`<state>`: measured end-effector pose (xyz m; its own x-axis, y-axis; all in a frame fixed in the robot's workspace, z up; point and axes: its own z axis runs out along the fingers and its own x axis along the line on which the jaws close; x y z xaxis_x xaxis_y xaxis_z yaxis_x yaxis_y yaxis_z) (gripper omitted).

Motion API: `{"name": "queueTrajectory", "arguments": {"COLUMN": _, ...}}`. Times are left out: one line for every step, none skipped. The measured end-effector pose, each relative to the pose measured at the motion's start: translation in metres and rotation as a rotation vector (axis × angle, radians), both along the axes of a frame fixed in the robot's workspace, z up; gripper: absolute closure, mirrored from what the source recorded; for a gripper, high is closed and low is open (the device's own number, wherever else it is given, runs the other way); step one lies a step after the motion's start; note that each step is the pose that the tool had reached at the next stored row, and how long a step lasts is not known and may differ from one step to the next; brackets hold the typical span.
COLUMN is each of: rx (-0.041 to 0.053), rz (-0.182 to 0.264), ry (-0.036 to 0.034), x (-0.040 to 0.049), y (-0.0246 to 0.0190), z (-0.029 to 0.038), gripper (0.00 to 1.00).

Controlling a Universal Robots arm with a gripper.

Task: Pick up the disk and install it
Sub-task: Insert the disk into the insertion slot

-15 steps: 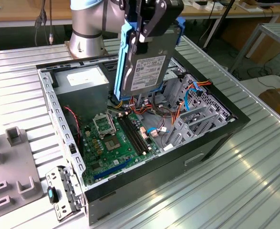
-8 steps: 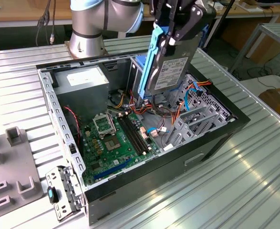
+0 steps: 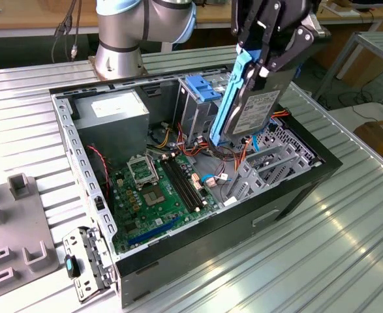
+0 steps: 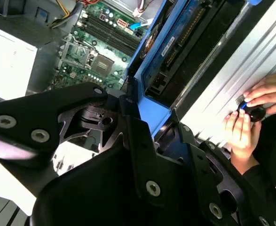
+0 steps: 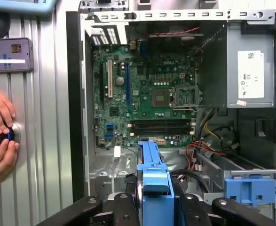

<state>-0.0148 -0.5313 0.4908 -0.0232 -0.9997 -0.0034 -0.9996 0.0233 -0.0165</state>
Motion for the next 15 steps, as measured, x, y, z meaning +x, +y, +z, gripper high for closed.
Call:
{"name": "queueTrajectory", "arguments": {"rx": 0.0001, "rz": 0.0, "ry": 0.0, "x": 0.0045, "y": -0.0047, "z": -0.0011, "gripper": 0.63}}
{"name": "queueTrajectory", "arguments": {"rx": 0.0002, "rz": 0.0, "ry": 0.0, "x": 0.0109, "y": -0.0065, "z": -0.0016, "gripper": 0.63}}
{"name": "queueTrajectory", "arguments": {"rx": 0.0001, "rz": 0.0, "ry": 0.0001, "x": 0.0163, "y": -0.0075, "z": -0.002, "gripper": 0.63}}
{"name": "queueTrajectory", "arguments": {"rx": 0.0001, "rz": 0.0, "ry": 0.0001, "x": 0.0215, "y": -0.0082, "z": -0.0023, "gripper": 0.63}}
{"name": "queueTrajectory", "arguments": {"rx": 0.0001, "rz": 0.0, "ry": 0.0001, "x": 0.0331, "y": -0.0104, "z": -0.0032, "gripper": 0.63}}
{"name": "queueTrajectory", "arguments": {"rx": 0.0001, "rz": 0.0, "ry": 0.0003, "x": 0.0354, "y": -0.0162, "z": -0.0043, "gripper": 0.63}}
{"name": "queueTrajectory", "arguments": {"rx": 0.0004, "rz": 0.0, "ry": 0.0003, "x": 0.0376, "y": -0.0246, "z": -0.0081, "gripper": 0.63}}
{"name": "queueTrajectory", "arguments": {"rx": 0.0001, "rz": -0.001, "ry": 0.0003, "x": 0.044, "y": -0.0252, "z": -0.0124, "gripper": 0.63}}
{"name": "queueTrajectory", "arguments": {"rx": 0.0003, "rz": -0.002, "ry": 0.0003, "x": 0.0508, "y": -0.0253, "z": -0.0146, "gripper": 0.63}}
{"name": "queueTrajectory", "arguments": {"rx": 0.0001, "rz": -0.004, "ry": 0.0004, "x": 0.0583, "y": -0.0254, "z": -0.017, "gripper": 0.63}}
{"name": "queueTrajectory", "arguments": {"rx": 0.0001, "rz": -0.007, "ry": 0.0004, "x": 0.061, "y": -0.0256, "z": -0.0183, "gripper": 0.63}}
{"name": "queueTrajectory", "arguments": {"rx": 0.0002, "rz": -0.016, "ry": 0.0003, "x": 0.0667, "y": -0.0257, "z": -0.0212, "gripper": 0.63}}
{"name": "queueTrajectory", "arguments": {"rx": 0.0002, "rz": -0.017, "ry": 0.0004, "x": 0.0681, "y": -0.0257, "z": -0.0224, "gripper": 0.63}}
{"name": "queueTrajectory", "arguments": {"rx": 0.0, "rz": -0.017, "ry": 0.0007, "x": 0.0693, "y": -0.0257, "z": -0.024, "gripper": 0.63}}
{"name": "queueTrajectory", "arguments": {"rx": 0.0004, "rz": -0.017, "ry": 0.0017, "x": 0.0697, "y": -0.0263, "z": -0.0274, "gripper": 0.63}}
